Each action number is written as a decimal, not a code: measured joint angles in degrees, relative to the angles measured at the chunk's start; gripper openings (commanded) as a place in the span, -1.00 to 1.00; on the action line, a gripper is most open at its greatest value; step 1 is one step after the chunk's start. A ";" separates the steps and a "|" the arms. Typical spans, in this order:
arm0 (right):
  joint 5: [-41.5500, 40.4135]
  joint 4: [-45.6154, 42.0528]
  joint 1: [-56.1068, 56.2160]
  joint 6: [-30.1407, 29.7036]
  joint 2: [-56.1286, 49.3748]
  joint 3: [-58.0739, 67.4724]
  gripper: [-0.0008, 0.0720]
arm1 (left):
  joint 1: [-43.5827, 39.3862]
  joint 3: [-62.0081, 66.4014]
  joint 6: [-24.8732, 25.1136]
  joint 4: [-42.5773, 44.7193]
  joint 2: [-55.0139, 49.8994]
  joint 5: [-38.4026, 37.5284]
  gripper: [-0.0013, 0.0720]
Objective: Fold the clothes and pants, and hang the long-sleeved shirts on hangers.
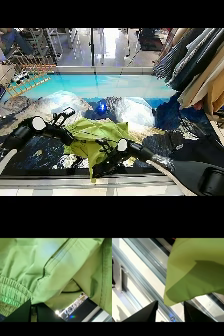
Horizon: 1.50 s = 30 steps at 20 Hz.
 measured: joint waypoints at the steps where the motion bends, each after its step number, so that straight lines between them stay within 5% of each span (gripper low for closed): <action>1: -0.81 -0.31 0.48 0.70 -0.46 0.02 -0.30 | -0.02 0.00 0.00 0.00 0.00 -0.02 -0.91; 2: -2.03 -0.39 1.09 1.14 -1.16 0.04 -0.80 | 0.00 0.00 0.00 0.00 0.00 -0.13 -0.91; 3: -3.74 -0.39 1.68 1.53 -1.86 0.11 -0.95 | 0.00 0.00 0.00 0.00 0.00 -0.20 -0.91; 7: -6.16 -4.15 1.36 4.59 -2.14 2.08 -0.95 | 0.48 0.61 0.00 -0.15 0.79 -1.25 -0.92; 13: 14.47 -46.21 -10.84 17.73 12.74 16.87 -0.95 | 8.37 16.35 -0.02 -7.65 3.76 -14.16 -0.92; 17: 15.50 -62.12 -18.38 17.35 30.16 31.39 -0.96 | 15.04 32.46 -2.10 -22.95 7.23 -22.49 -0.91; 23: 0.66 -62.05 -21.22 10.23 49.27 48.15 -0.96 | 18.97 51.60 -7.23 -41.79 18.08 -22.25 -0.92; 30: -7.74 -64.28 -21.64 4.15 49.99 57.86 -0.96 | 19.54 55.30 -9.20 -45.03 28.02 -10.34 -0.92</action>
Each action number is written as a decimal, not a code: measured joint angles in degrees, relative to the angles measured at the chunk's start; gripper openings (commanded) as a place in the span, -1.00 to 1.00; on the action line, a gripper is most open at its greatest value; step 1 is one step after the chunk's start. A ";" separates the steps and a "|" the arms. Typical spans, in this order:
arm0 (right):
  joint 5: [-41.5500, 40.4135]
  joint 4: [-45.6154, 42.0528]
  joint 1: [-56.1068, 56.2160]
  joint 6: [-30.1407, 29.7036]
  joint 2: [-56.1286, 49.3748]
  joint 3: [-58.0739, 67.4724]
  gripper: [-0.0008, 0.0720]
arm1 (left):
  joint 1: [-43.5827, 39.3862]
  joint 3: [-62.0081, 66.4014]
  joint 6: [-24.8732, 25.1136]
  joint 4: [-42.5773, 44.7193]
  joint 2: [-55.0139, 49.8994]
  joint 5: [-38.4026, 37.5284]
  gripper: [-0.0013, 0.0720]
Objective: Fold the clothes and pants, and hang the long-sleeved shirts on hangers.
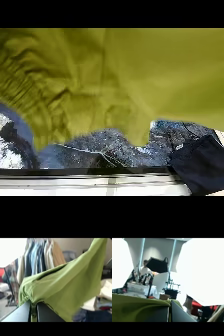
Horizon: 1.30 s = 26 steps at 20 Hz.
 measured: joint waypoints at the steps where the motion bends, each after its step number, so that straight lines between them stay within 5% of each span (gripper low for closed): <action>1: -0.39 -0.70 0.00 -0.50 -1.77 0.42 -0.96 | 0.02 -1.03 -0.61 0.04 -0.57 0.35 -0.92; 8: 4.76 -1.62 -3.23 -1.88 -28.61 0.37 -0.96 | 0.04 -18.75 -1.60 2.56 -15.82 -0.61 -0.92; 13: -5.46 3.39 -8.81 0.76 -52.52 -0.09 -0.95 | 0.04 -26.51 2.54 3.72 -35.60 7.17 -0.91; 14: -9.44 4.31 -9.55 2.40 -56.43 -0.15 -0.83 | 0.04 -27.02 3.63 2.60 -39.65 10.75 -0.55; 15: -13.81 5.31 -10.19 4.48 -60.13 -0.20 0.05 | 0.02 -27.26 4.94 1.20 -43.01 14.21 0.32; 16: -17.73 5.77 -10.73 6.62 -63.01 -0.20 0.73 | 0.07 -27.32 6.27 -0.68 -46.10 17.90 0.95; 18: -19.65 6.62 -11.76 10.64 -66.07 -0.17 0.72 | 0.66 -27.30 8.33 -3.28 -49.92 22.40 0.94; 21: -6.67 8.98 -14.16 13.20 -67.06 -0.24 0.64 | 3.45 -27.26 7.43 -1.36 -51.54 22.10 0.53; 22: 0.39 10.47 -15.47 12.72 -67.08 -0.72 0.50 | 4.83 -27.23 4.33 2.36 -51.56 20.31 0.53; 26: 19.56 24.33 -19.30 7.21 -61.90 -11.17 0.49 | 8.83 -27.30 -9.99 21.79 -52.13 8.63 0.53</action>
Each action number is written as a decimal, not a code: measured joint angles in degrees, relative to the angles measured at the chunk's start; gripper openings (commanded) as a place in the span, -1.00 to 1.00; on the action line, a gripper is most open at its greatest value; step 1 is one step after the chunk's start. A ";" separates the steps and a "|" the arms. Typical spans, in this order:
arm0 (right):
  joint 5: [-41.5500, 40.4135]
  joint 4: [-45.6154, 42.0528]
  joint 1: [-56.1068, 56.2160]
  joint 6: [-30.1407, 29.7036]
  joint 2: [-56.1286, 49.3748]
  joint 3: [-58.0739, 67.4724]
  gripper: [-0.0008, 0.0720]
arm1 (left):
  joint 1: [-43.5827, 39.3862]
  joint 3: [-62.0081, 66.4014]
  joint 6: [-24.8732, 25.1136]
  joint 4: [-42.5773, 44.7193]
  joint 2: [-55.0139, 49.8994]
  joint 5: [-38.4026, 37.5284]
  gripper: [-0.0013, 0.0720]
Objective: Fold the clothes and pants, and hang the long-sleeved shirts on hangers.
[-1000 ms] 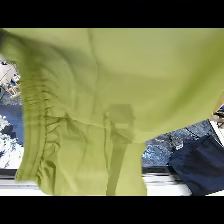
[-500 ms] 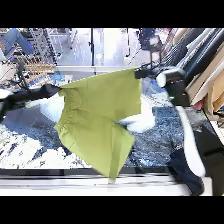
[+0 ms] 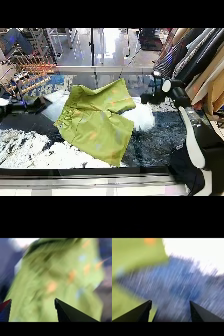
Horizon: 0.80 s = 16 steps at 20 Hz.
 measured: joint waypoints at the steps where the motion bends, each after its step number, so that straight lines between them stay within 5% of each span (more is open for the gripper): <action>1: 2.16 3.63 -0.35 -1.29 2.56 -4.79 0.49 | 0.35 -0.04 -1.95 3.13 -0.39 -2.80 0.53; 4: 4.28 14.58 0.85 -4.04 12.24 -24.22 0.49 | -0.11 -0.11 -5.79 8.76 -2.25 -8.07 0.53; 9: -5.03 30.16 7.17 -8.37 23.76 -53.59 0.49 | -1.66 -0.11 -10.29 11.10 -5.99 -9.73 0.53; 16: -15.12 42.12 17.42 -12.81 22.62 -66.12 0.49 | -2.49 -0.11 -13.09 9.14 -9.49 -7.52 0.49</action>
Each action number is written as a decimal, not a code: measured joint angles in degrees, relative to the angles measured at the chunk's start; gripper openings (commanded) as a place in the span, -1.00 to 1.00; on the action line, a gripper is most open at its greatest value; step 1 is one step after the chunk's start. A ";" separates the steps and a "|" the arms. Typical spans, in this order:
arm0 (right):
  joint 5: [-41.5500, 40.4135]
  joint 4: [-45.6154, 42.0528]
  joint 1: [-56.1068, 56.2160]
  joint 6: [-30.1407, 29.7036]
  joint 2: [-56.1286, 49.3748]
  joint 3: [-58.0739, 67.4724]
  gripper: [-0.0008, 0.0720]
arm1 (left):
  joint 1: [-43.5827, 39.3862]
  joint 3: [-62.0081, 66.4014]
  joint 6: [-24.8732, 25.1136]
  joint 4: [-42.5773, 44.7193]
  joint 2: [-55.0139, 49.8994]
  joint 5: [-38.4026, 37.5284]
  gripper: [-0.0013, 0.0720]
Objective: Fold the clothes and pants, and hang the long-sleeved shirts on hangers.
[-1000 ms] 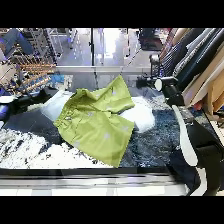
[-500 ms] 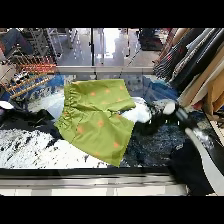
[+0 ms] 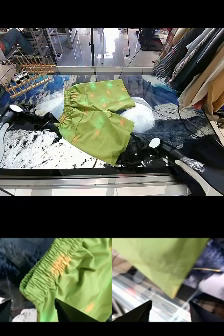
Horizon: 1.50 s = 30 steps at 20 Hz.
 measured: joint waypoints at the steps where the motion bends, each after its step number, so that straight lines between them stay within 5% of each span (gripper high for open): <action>1: -0.63 1.70 0.74 -1.09 -0.94 -0.44 0.49 | -0.15 0.00 -0.17 -0.72 -0.31 0.63 0.27; 3: -2.21 5.70 1.66 -3.52 -2.84 -0.90 0.35 | -0.50 0.00 -0.37 -2.29 -0.94 1.70 -0.16; 5: -4.11 8.57 2.14 -5.90 -4.61 -1.20 -0.65 | -1.09 0.00 -0.42 -3.63 -1.51 2.71 -0.80; 7: -6.78 10.29 2.40 -7.65 -5.64 -1.42 -0.95 | -1.68 0.00 -0.46 -4.35 -1.97 4.07 -0.92; 14: -14.71 5.05 2.14 -6.80 4.46 -1.14 -0.96 | -2.47 0.07 2.75 -6.86 1.18 2.38 -0.92; 19: -7.69 -20.22 -3.56 5.49 29.42 8.76 -0.97 | -1.84 3.19 6.56 -12.44 13.81 -5.14 -0.92; 24: -1.77 -37.16 -11.54 9.22 50.51 32.72 -0.97 | -1.42 15.30 8.24 -30.95 29.51 -8.72 -0.92; 30: -2.84 -42.82 -14.10 3.52 52.54 62.60 -0.97 | 0.39 29.86 17.16 -56.19 44.74 -2.84 -0.92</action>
